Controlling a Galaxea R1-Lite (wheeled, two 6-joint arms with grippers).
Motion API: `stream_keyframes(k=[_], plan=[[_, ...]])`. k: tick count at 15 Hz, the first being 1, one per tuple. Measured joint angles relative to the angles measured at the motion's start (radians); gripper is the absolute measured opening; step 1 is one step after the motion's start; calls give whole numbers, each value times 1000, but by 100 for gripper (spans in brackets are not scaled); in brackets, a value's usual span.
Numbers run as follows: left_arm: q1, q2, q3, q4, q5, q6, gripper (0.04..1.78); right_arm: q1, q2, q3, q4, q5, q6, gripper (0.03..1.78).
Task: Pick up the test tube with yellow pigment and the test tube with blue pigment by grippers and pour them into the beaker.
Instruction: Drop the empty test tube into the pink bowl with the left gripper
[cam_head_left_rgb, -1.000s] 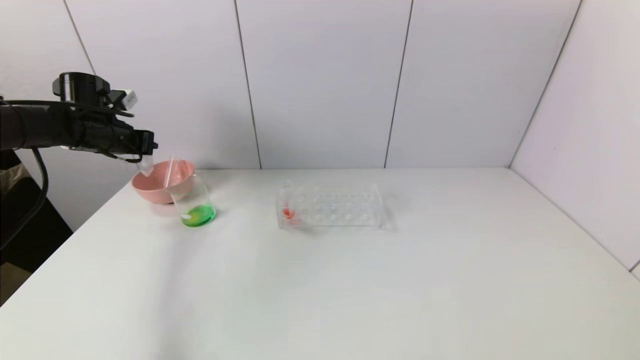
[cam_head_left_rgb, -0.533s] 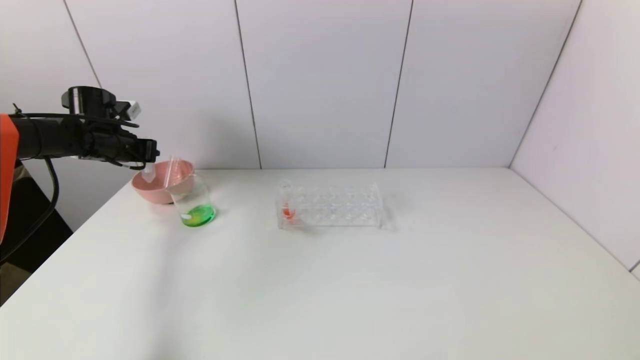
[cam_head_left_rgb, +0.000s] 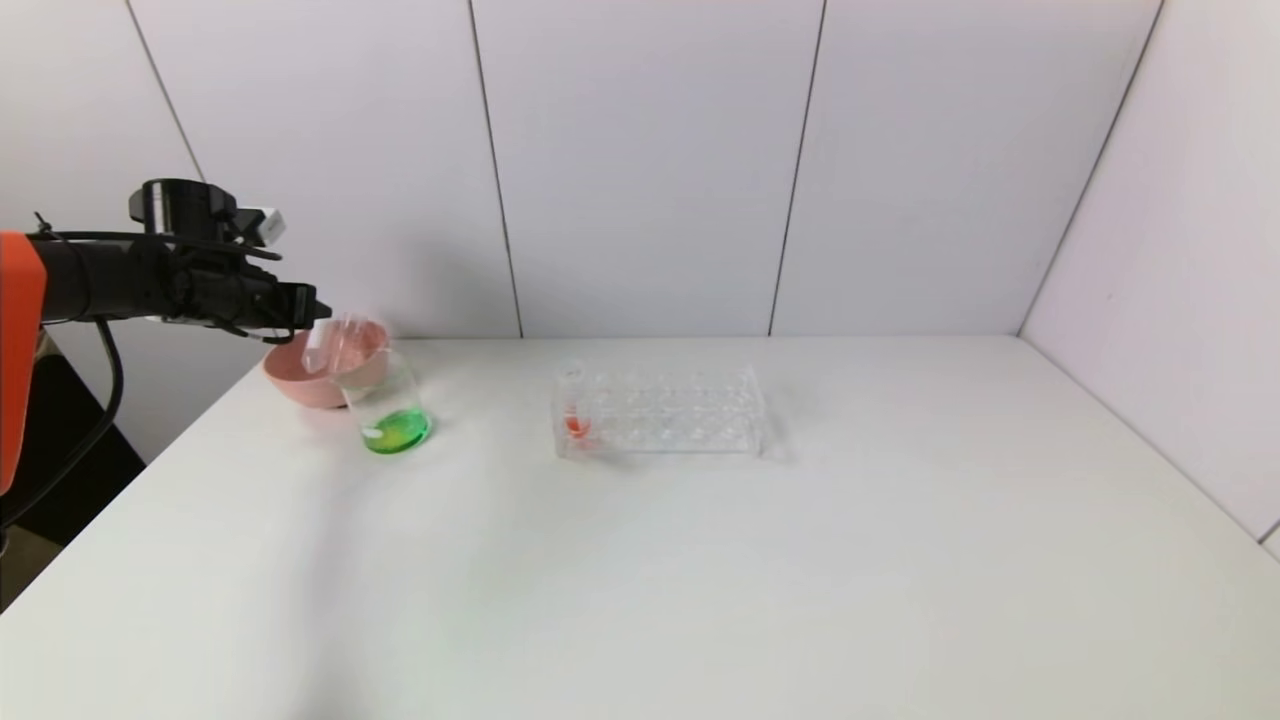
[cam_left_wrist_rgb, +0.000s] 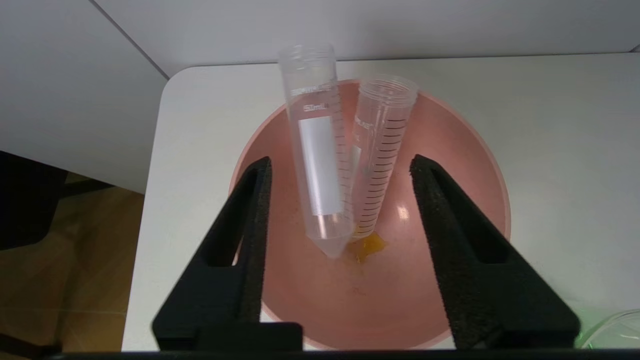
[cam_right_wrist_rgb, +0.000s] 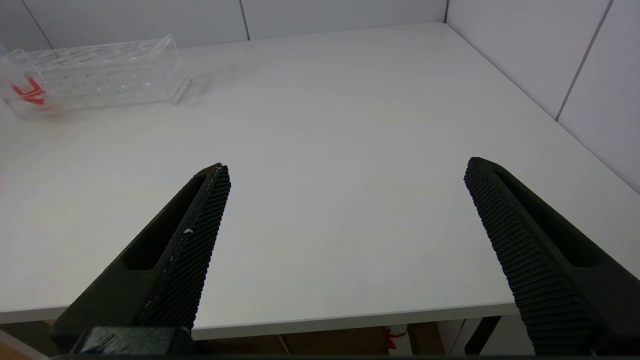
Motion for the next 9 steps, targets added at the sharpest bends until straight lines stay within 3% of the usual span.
stream_keyframes(k=[2, 5, 9], plan=[[1, 7, -9, 2, 0, 0, 136, 0, 0, 0, 0, 0, 0, 171], [4, 12, -22, -8, -1, 4, 168, 0, 0, 0, 0, 0, 0, 171], [5, -31, -21, -19, -5, 12, 178, 0, 0, 0, 0, 0, 0, 171]])
